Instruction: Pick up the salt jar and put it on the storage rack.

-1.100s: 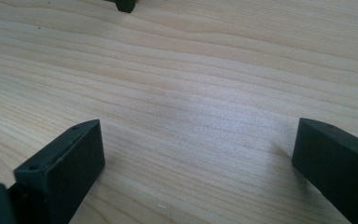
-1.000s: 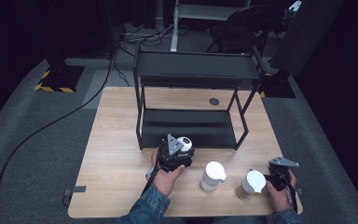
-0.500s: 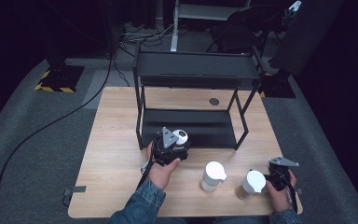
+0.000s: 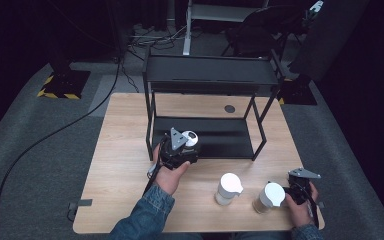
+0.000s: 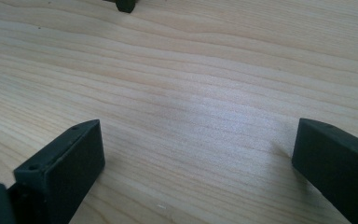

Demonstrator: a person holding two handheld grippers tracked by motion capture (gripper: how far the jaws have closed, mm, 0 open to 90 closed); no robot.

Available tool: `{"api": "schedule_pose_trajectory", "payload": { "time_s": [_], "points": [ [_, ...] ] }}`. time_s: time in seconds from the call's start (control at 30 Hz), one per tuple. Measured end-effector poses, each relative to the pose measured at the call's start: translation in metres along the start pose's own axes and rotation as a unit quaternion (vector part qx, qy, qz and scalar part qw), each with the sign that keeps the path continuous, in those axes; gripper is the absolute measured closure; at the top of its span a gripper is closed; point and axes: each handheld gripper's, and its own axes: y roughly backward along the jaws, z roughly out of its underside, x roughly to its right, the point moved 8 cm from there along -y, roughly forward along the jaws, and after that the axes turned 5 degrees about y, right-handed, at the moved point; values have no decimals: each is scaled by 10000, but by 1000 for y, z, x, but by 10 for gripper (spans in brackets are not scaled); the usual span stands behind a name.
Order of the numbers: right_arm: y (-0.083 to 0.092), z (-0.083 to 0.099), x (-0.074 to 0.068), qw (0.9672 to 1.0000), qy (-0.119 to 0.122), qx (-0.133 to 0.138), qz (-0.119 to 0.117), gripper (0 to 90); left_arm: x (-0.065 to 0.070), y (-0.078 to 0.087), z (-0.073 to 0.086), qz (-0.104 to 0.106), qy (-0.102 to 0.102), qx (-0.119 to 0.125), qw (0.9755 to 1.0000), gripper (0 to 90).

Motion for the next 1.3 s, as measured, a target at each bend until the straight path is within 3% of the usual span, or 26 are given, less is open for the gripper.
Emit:
{"api": "schedule_pose_trajectory", "payload": {
  "time_s": [0.2, 0.47, 0.93, 1.3],
  "points": [
    [0, 0, 0, 10000, 0, 0, 1, 20, -16, -6, -5, -110, 101, 94, 9998, 302],
    [0, 0, 0, 10000, 0, -1, 0, 20, -34, -16, -4, -312, 25, 31, 9995, 302],
    [0, 0, 0, 10000, 0, 0, 1, 20, -48, -39, 4, -339, 235, -32, 9991, 302],
    [0, 0, 0, 10000, 1, -1, 1, 20, -55, -55, 12, -362, 242, -115, 9990, 302]
  ]
}}
